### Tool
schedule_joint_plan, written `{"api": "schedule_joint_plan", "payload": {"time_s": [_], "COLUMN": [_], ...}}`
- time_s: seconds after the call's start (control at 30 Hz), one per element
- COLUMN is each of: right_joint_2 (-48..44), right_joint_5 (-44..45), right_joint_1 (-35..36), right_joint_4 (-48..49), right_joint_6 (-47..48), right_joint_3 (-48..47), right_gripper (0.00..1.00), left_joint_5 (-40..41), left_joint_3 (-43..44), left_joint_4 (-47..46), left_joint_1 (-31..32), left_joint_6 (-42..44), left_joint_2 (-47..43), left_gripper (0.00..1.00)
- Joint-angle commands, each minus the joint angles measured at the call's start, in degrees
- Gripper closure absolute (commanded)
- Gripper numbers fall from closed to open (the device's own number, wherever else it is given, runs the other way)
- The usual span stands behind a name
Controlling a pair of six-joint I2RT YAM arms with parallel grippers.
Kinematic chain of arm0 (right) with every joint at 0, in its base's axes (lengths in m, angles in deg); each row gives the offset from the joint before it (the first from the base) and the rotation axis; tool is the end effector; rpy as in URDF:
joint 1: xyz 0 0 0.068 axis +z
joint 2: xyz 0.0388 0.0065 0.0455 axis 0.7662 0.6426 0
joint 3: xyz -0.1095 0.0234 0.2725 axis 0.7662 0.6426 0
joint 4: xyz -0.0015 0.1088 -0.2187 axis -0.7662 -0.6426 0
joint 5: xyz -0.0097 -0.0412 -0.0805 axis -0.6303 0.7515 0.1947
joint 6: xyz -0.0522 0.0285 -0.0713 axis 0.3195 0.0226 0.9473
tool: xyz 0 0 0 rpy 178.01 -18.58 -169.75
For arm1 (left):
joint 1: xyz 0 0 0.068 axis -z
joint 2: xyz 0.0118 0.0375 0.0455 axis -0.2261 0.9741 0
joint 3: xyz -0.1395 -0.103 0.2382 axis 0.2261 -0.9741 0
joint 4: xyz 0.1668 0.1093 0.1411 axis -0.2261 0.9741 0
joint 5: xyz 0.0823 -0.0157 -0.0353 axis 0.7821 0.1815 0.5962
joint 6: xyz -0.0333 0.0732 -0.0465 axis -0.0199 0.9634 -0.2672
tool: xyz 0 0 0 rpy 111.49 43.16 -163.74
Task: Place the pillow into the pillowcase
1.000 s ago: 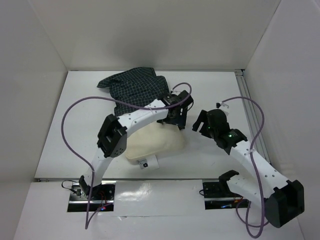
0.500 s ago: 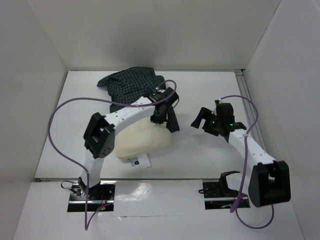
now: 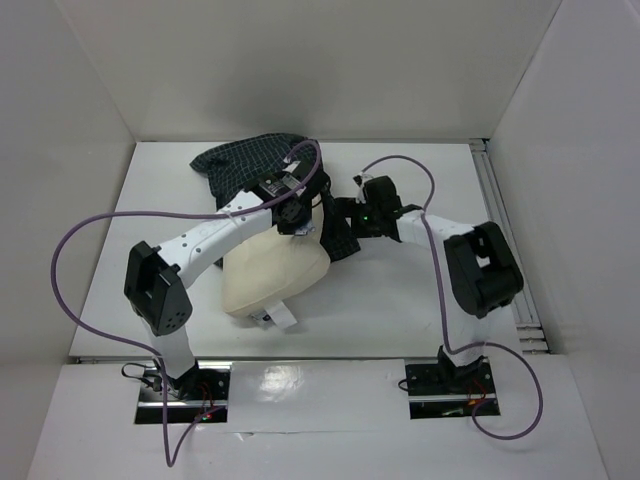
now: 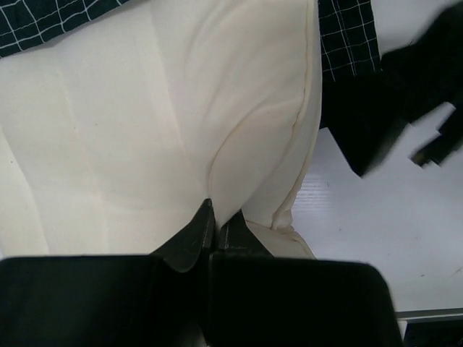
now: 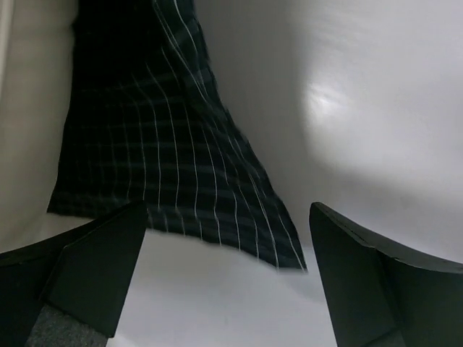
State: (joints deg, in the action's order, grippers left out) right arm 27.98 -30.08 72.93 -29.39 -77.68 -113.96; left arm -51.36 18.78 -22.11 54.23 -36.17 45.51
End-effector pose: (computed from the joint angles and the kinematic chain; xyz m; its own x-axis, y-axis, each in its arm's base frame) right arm 0.3529 0.1726 0.1875 -0.7909 0.0109 -0.6118 -0.3027 0.8620 0.4067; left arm 0.3116 -0.2361 0.3060 -0.8014 -0.1577 -0.5770 -0.0793 0.9841 -0.1589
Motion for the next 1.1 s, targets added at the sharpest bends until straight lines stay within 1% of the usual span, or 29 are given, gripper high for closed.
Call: {"api": "schedule_joint_plan", "payload": {"time_s": [0.0, 0.03, 0.07, 0.1, 0.13, 0.17, 0.2, 0.27, 0.3, 0.33, 0.37, 0.4, 0.43, 0.47, 0.5, 0.53, 0.57, 0.6, 0.67, 0.7, 0.73, 0.77, 0.8, 0.9, 0.93, 0.97, 1.0, 1.07], "right_joint_2": [6.13, 7.71, 9.12, 11.13, 11.68, 11.68, 10.2, 5.99, -0.38, -4.19, -8.32, -16.97, -20.89, -24.06, -27.57, -27.61, -27.61, -26.65, -23.92, -23.92, -23.13, -22.43, -21.81, -22.33, -24.77, -26.88, -31.95, -37.25], "right_joint_5": [0.81, -0.76, -2.42, -7.23, -9.28, -10.34, -12.18, -12.81, -12.81, -12.81, -11.59, -9.06, -6.95, -5.53, -6.56, -7.96, -9.54, -10.34, -8.51, -8.51, -7.81, -7.8, -7.28, -7.28, -7.97, -7.98, -7.46, -6.92], "right_joint_1": [1.17, 1.17, 0.56, 0.55, 0.55, 0.55, 0.55, 1.69, 3.52, 4.76, 6.16, 7.91, 12.02, 13.8, 14.69, 14.7, 14.18, 14.17, 14.17, 14.17, 13.56, 13.56, 13.56, 13.56, 15.38, 16.45, 17.59, 20.23], "right_joint_4": [5.33, 5.85, 6.46, 6.47, 7.51, 7.52, 6.91, 5.51, 4.2, -0.52, -2.65, -4.24, -5.39, -5.4, -4.18, -3.21, -1.46, -1.44, -3.97, -4.51, -4.52, -6.43, -7.41, -12.94, -15.31, -15.94, -15.94, -16.65], "right_joint_6": [3.4, 3.4, 3.4, 3.4, 3.4, 3.4, 3.4, 2.18, 2.17, 1.48, 0.69, -1.32, -2.65, -4.31, -7.46, -8.37, -8.37, -8.37, -5.92, -5.04, -3.9, -3.02, -1.62, -0.2, -0.2, -0.2, -1.85, -4.32], "right_joint_3": [-5.81, -7.04, -8.1, -9.59, -9.6, -10.12, -10.13, -8.21, -6.28, -5.57, -4.6, -1.46, 0.83, 3.82, 10.37, 13.13, 15.25, 16.66, 16.68, 15.72, 14.23, 13.0, 9.85, 3.6, 0.36, -0.63, -0.64, 2.16], "right_gripper": [0.0, 0.07, 0.18, 0.33, 0.81, 1.0, 1.0, 1.0, 1.0, 1.0, 1.0, 1.0, 1.0, 1.0, 1.0, 1.0, 1.0, 1.0, 1.0, 1.0, 1.0, 1.0, 1.0, 1.0, 1.0, 1.0, 1.0, 1.0], "left_joint_5": [1.19, 1.19, 1.71, 1.72, 2.24, 2.24, 2.24, 3.55, 4.26, 4.96, 7.49, 8.39, 8.4, 9.27, 11.62, 12.52, 13.66, 15.76, 16.74, 18.31, 18.33, 18.85, 18.86, 21.39, 21.93, 22.54, 23.16, 23.69], "left_joint_3": [2.9, 2.9, 2.9, 2.9, 2.9, 2.9, 2.9, 4.12, 5.0, 5.97, 7.02, 8.68, 8.7, 8.7, 6.61, 6.59, 6.59, 9.55, 12.73, 14.05, 15.54, 15.55, 16.08, 17.39, 18.44, 19.76, 21.17, 21.18], "left_joint_4": [0.58, 0.58, 0.58, 0.58, 0.58, 0.58, 0.58, 1.19, 2.85, 4.0, 5.14, 8.2, 9.44, 9.98, 9.98, 9.98, 11.81, 13.92, 18.39, 19.64, 19.65, 20.44, 20.44, 20.44, 22.01, 23.59, 24.83, 24.84], "left_joint_1": [-0.21, -0.21, -0.21, -0.21, -0.21, -0.73, -0.74, -0.74, -0.74, -0.74, -0.74, -0.04, 0.49, 1.19, 3.2, 3.91, 4.44, 4.45, 5.15, 6.02, 6.03, 6.03, 6.03, 6.03, 6.03, 6.03, 6.03, 6.03], "left_joint_6": [1.08, 1.08, 1.08, 0.38, 0.38, -0.41, -1.72, -3.31, -5.58, -6.47, -7.61, -9.19, -14.34, -17.43, -20.6, -25.15, -27.98, -30.54, -34.42, -35.73, -36.36, -36.36, -36.36, -36.36, -37.32, -38.03, -38.03, -38.29], "left_joint_2": [-1.03, -1.55, -1.56, -1.56, -2.08, -2.09, -1.56, -0.95, -0.94, -0.94, -1.55, -1.56, -1.56, -1.56, -0.52, 2.63, 5.1, 7.56, 12.04, 14.67, 15.22, 15.23, 14.1, 10.67, 9.96, 9.95, 8.47, 7.67], "left_gripper": [1.0, 1.0, 1.0, 1.0, 1.0, 1.0, 1.0, 1.0, 1.0, 1.0, 1.0, 1.0, 1.0, 1.0, 1.0, 1.0, 1.0, 1.0, 1.0, 1.0, 1.0, 1.0, 1.0, 1.0, 1.0, 1.0, 1.0, 1.0]}}
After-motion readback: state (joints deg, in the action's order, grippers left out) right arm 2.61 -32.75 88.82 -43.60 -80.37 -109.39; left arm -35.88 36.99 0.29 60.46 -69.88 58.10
